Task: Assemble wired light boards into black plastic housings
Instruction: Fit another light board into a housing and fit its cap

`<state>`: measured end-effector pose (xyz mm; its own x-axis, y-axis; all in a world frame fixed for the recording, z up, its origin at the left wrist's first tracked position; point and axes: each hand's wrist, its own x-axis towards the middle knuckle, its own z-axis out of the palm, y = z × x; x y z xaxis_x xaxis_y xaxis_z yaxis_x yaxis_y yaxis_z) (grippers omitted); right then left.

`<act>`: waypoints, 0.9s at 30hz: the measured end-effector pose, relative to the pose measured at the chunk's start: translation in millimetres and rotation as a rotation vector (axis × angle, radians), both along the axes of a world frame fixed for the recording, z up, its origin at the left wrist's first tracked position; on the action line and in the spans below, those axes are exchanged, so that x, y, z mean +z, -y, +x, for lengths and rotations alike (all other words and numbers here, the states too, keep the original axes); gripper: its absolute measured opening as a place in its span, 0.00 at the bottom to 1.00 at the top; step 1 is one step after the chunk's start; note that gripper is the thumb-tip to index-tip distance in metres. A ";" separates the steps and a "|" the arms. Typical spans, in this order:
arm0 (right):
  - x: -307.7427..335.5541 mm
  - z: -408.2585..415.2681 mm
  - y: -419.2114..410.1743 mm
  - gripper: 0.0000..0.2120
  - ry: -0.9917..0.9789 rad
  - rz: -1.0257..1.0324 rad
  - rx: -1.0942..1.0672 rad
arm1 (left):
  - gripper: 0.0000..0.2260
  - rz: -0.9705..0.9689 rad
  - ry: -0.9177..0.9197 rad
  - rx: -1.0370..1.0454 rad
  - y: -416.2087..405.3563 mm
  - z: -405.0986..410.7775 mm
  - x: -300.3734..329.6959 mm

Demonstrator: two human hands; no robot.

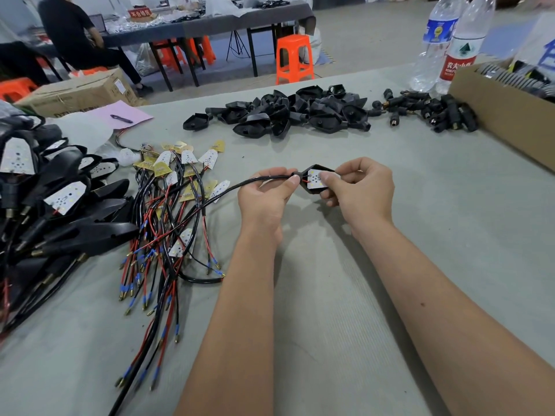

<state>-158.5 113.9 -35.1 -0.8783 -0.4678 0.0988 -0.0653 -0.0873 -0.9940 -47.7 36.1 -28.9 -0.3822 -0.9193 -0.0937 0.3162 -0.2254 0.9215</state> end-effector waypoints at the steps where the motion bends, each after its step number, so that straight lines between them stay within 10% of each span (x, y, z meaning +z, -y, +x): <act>1: -0.6 0.0 -0.5 0.10 -0.046 0.030 -0.018 | 0.11 0.002 -0.003 -0.006 0.6 0.3 -0.4; 10: 0.7 -6.0 -5.4 0.11 -0.411 0.223 -0.125 | 0.12 0.029 -0.062 -0.042 3.8 -0.4 -2.5; 27: 7.4 -31.9 -18.0 0.07 0.128 0.048 0.594 | 0.11 0.198 -0.211 -0.135 12.6 2.4 1.5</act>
